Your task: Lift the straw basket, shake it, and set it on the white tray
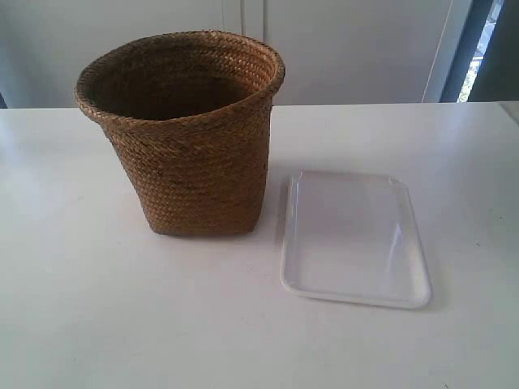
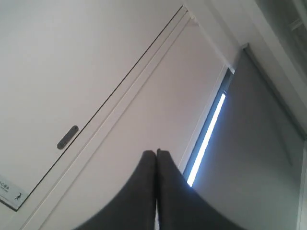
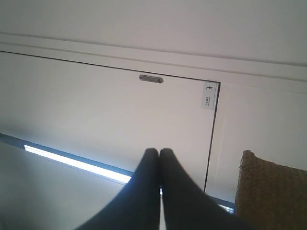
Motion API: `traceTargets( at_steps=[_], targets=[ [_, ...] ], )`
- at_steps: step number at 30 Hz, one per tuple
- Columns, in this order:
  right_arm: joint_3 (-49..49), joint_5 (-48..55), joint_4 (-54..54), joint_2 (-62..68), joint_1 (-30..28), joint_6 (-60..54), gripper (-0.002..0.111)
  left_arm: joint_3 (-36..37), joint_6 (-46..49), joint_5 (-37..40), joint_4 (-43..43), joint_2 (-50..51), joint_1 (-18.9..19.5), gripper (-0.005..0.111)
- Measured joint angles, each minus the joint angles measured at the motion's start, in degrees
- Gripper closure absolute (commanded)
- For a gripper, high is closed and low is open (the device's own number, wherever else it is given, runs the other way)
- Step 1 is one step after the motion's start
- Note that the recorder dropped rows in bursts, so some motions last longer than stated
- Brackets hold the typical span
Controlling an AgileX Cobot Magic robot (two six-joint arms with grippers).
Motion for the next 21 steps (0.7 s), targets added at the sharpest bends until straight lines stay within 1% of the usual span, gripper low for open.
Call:
traceTargets(
  at_steps=[4,7,11,15,17,18,19,21],
  targets=[
    [0.00,0.53,-0.80,0.00,0.00,0.09,0.108,0.00,-2.79,-0.71,0.00,0.00,0.00,0.107],
    [0.00,2.52,-1.10,0.00,0.00,0.13,0.108,0.00,-7.52,-0.80,0.34,0.00,0.00,0.107],
    [0.00,7.92,-1.23,0.00,0.00,0.13,0.108,0.00,-10.60,1.07,4.09,0.05,0.00,0.107],
    [0.00,13.56,-1.23,0.00,0.00,0.13,0.108,0.00,-13.64,8.01,5.56,0.05,0.00,0.107],
    [0.00,15.24,-1.34,0.00,0.00,-1.23,0.108,0.00,-16.19,13.44,5.44,0.05,0.00,0.107],
    [0.00,15.67,-1.34,0.00,0.00,-2.17,0.108,0.00,-16.81,15.96,4.96,0.05,0.00,0.107],
    [0.00,15.97,-1.34,0.00,0.00,-3.88,0.108,0.00,-17.32,20.31,3.77,0.15,0.00,0.107],
    [0.00,17.27,-1.53,0.00,0.00,-7.70,0.108,0.00,-17.18,27.01,-0.60,0.15,0.00,0.107]
  ],
)
